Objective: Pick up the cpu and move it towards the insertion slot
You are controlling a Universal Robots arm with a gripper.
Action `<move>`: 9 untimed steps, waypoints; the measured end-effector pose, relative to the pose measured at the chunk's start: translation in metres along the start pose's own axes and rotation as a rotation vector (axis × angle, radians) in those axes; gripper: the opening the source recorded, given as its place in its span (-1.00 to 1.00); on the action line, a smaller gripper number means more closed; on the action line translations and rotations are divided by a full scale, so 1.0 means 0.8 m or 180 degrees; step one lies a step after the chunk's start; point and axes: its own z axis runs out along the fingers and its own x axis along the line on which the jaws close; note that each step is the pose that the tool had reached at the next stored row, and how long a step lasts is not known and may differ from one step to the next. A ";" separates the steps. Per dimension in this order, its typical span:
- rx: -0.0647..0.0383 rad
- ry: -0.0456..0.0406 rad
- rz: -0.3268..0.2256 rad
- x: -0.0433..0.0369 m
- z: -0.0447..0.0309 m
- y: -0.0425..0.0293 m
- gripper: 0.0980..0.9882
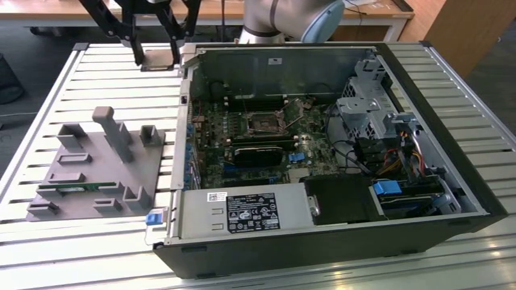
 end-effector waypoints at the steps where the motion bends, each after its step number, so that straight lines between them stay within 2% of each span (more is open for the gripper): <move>1: 0.0000 0.0000 0.0000 -0.002 -0.0001 0.0002 0.00; 9: 0.0000 0.0000 0.0000 -0.014 -0.0002 0.0030 0.00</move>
